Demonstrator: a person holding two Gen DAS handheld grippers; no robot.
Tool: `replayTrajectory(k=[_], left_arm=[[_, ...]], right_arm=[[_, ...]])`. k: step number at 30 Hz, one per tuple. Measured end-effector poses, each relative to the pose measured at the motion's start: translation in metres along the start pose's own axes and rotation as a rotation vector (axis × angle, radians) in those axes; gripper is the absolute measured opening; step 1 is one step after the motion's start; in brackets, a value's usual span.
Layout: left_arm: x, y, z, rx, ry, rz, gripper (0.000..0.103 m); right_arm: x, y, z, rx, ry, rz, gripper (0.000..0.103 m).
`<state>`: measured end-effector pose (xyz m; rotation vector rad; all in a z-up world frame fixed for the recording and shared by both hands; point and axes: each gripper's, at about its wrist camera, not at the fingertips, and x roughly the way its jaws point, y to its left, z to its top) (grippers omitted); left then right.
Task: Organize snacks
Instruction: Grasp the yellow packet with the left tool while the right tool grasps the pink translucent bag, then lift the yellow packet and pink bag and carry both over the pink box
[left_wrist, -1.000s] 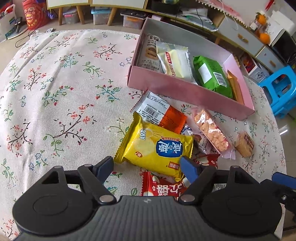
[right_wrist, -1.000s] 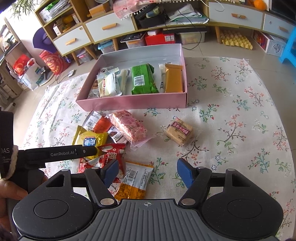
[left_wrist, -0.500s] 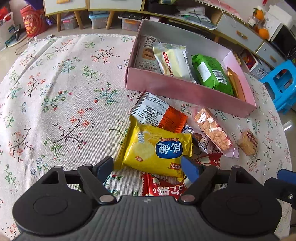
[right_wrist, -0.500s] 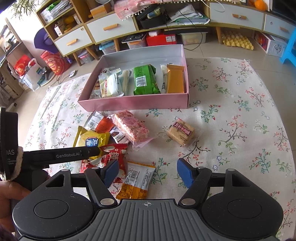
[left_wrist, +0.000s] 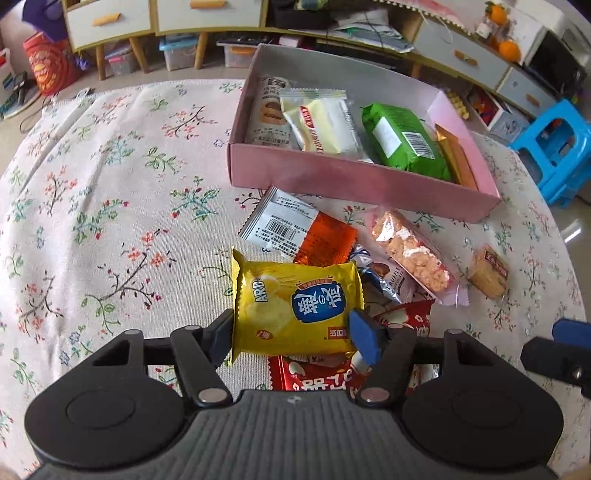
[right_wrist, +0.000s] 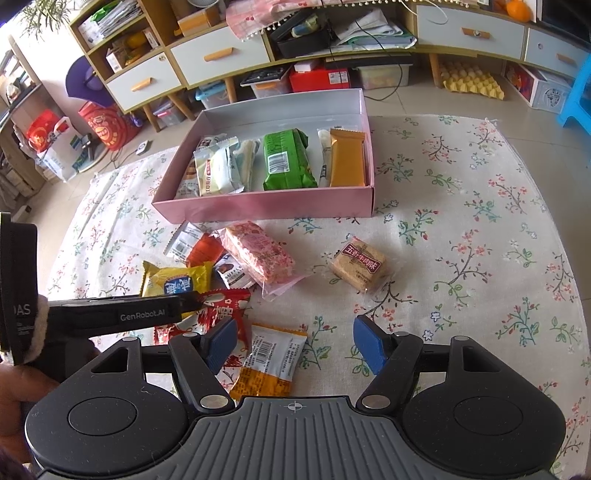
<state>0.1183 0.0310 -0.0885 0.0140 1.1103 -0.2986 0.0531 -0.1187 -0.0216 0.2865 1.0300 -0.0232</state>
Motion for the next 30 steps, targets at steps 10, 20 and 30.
replayTrajectory(k=[10, 20, 30], left_arm=[[-0.01, 0.017, 0.007, -0.096, -0.002, -0.042, 0.033], [-0.022, 0.021, 0.006, -0.141, -0.016, -0.074, 0.021], [-0.042, 0.034, 0.004, -0.205, -0.074, -0.105, 0.021]], right_arm=[[0.005, -0.004, 0.003, -0.001, -0.008, 0.001, 0.07], [0.016, -0.001, 0.01, -0.012, -0.024, 0.029, 0.068], [0.044, 0.003, 0.023, -0.067, -0.049, 0.033, 0.068]])
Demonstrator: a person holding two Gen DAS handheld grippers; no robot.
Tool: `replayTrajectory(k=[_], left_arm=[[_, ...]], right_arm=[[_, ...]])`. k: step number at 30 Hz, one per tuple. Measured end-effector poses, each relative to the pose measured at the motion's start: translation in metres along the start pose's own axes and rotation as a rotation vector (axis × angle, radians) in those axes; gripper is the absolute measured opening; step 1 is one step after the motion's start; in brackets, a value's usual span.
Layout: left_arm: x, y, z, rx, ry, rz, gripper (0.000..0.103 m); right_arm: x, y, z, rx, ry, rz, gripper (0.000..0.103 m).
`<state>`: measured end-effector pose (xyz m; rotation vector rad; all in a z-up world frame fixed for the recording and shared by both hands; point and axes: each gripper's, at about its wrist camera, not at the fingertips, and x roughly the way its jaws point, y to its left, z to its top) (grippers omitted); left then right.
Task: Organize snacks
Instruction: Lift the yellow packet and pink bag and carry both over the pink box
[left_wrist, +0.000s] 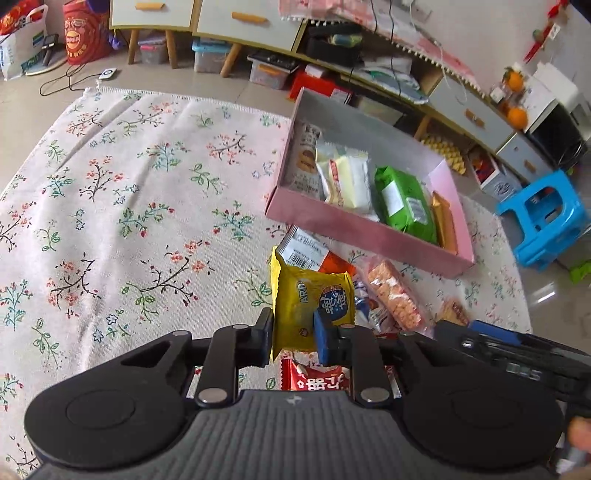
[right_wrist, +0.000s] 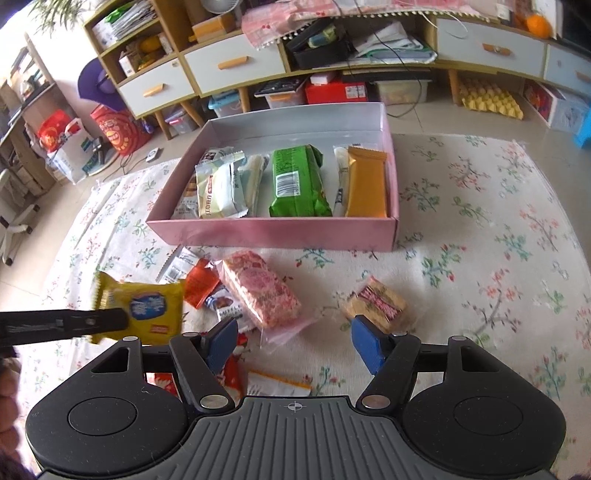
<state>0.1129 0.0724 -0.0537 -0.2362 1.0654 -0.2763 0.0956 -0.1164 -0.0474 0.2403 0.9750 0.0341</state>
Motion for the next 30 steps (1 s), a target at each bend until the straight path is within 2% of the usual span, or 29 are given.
replayTrajectory(k=[5, 9, 10, 14, 15, 16, 22, 30], left_arm=[[-0.005, -0.001, 0.001, -0.001, -0.046, 0.009, 0.021], [-0.006, -0.004, 0.003, 0.022, -0.08, 0.045, 0.021], [-0.006, -0.003, 0.004, 0.021, -0.084, 0.047, 0.021], [-0.007, 0.0, 0.006, 0.008, -0.091, 0.044, 0.021], [-0.007, 0.0, 0.007, 0.006, -0.093, 0.046, 0.021], [-0.008, 0.001, 0.007, 0.004, -0.095, 0.047, 0.021], [-0.01, 0.004, 0.006, -0.01, -0.103, 0.043, 0.021], [-0.01, 0.004, 0.006, -0.01, -0.103, 0.04, 0.021]], right_arm=[[0.015, 0.004, 0.005, -0.023, -0.008, 0.015, 0.068], [0.029, 0.01, 0.007, -0.049, 0.014, 0.017, 0.056], [0.033, 0.011, 0.006, -0.052, 0.025, 0.021, 0.047], [0.036, 0.011, 0.007, -0.05, 0.033, 0.035, 0.04], [0.034, 0.011, 0.007, -0.05, 0.033, 0.046, 0.029], [0.031, 0.011, 0.008, -0.044, 0.035, 0.059, 0.027], [0.017, 0.01, 0.013, -0.007, 0.027, 0.092, 0.022], [0.007, 0.003, 0.015, 0.05, 0.031, 0.118, 0.02]])
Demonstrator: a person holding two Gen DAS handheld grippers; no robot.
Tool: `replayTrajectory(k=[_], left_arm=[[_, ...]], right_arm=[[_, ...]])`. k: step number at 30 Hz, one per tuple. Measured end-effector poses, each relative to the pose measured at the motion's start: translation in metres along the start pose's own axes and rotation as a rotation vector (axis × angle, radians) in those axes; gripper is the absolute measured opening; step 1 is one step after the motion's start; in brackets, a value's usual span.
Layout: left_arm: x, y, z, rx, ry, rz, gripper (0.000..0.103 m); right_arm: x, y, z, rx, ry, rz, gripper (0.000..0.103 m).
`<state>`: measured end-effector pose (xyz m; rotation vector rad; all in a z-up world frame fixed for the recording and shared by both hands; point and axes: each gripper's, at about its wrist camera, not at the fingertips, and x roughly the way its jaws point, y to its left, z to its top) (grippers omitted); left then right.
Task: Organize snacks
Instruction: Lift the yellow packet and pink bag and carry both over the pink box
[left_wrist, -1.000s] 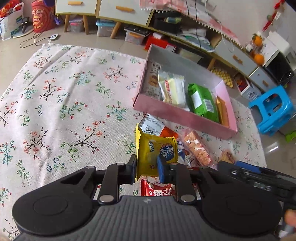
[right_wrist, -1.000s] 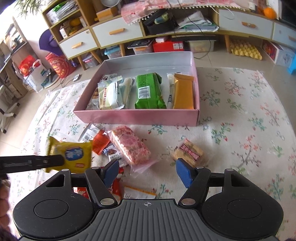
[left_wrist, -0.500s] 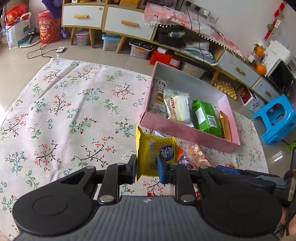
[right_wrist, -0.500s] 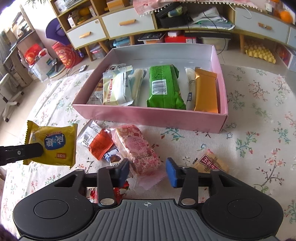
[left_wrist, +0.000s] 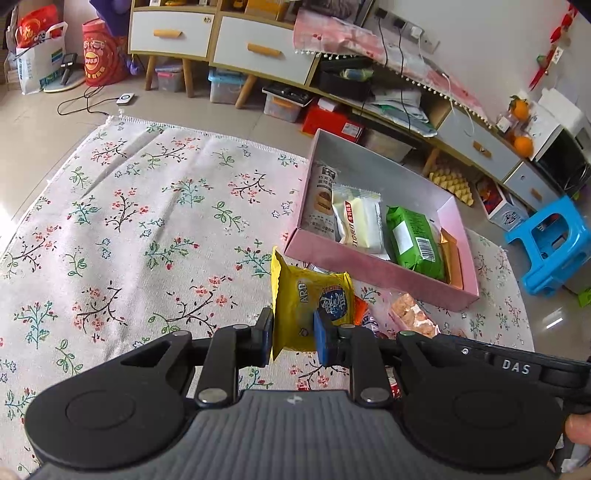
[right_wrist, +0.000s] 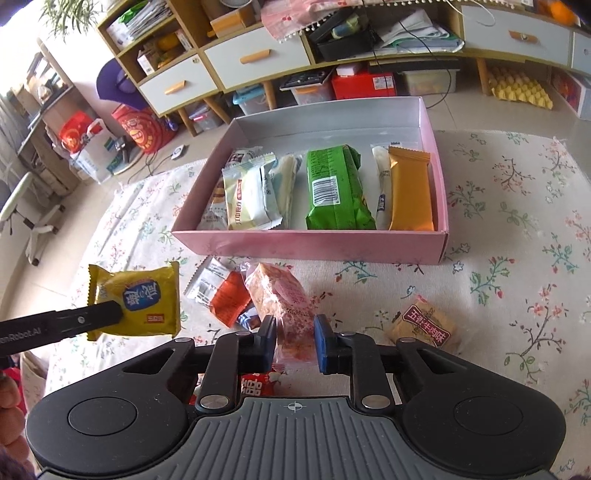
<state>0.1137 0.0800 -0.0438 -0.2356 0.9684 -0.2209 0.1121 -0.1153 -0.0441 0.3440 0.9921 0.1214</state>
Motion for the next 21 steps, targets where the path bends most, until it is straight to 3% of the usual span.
replayTrajectory(k=[21], left_arm=[[0.0, 0.006, 0.006, -0.054, -0.001, -0.031, 0.02]], right_arm=[[-0.03, 0.001, -0.003, 0.118, -0.031, 0.049, 0.019]])
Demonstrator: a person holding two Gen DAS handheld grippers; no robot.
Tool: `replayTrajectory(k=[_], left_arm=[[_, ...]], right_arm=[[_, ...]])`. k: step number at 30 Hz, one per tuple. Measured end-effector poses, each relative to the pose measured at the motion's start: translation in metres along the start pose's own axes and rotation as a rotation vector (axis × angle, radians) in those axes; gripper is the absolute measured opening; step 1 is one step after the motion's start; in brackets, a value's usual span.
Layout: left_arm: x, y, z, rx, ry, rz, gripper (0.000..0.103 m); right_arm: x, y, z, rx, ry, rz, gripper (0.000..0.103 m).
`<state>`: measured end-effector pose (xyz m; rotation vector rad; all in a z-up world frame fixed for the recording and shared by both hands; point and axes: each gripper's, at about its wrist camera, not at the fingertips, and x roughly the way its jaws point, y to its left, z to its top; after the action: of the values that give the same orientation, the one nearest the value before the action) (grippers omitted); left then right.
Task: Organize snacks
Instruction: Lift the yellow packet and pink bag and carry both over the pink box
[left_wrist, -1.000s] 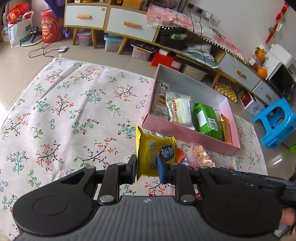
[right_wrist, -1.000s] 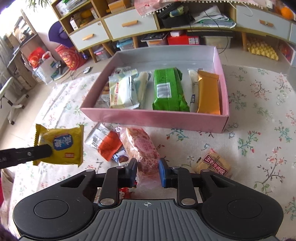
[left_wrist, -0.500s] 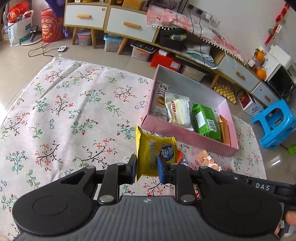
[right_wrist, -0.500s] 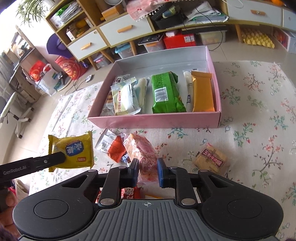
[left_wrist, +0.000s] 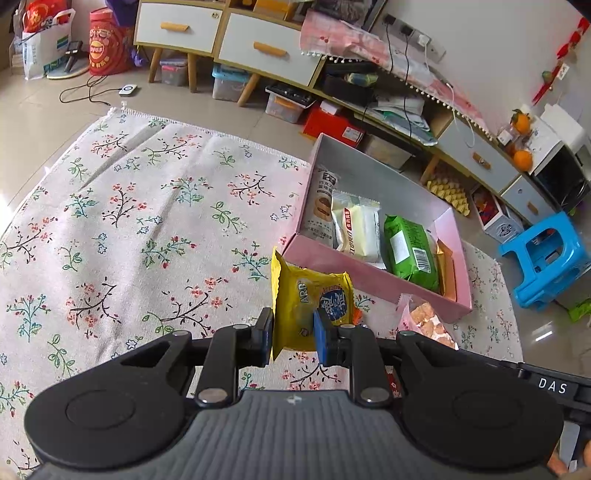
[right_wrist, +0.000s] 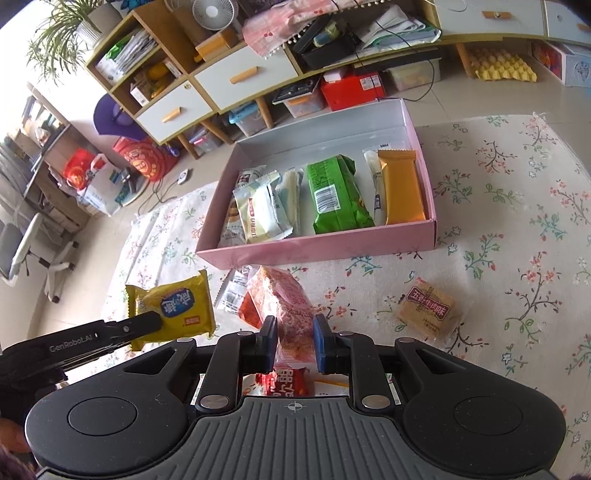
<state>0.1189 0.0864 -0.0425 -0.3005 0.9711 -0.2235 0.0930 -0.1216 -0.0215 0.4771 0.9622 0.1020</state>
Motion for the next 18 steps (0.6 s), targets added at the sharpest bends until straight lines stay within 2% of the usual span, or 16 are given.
replayTrajectory(k=[8, 18], left_arm=[[-0.002, 0.004, 0.008, -0.041, -0.027, -0.025, 0.02], [0.0, -0.004, 0.023, -0.069, -0.115, -0.053, 0.02]], right_arm=[[-0.005, -0.005, 0.002, 0.032, -0.019, 0.007, 0.019], [-0.017, -0.014, 0.015, 0.102, -0.086, 0.035, 0.019]])
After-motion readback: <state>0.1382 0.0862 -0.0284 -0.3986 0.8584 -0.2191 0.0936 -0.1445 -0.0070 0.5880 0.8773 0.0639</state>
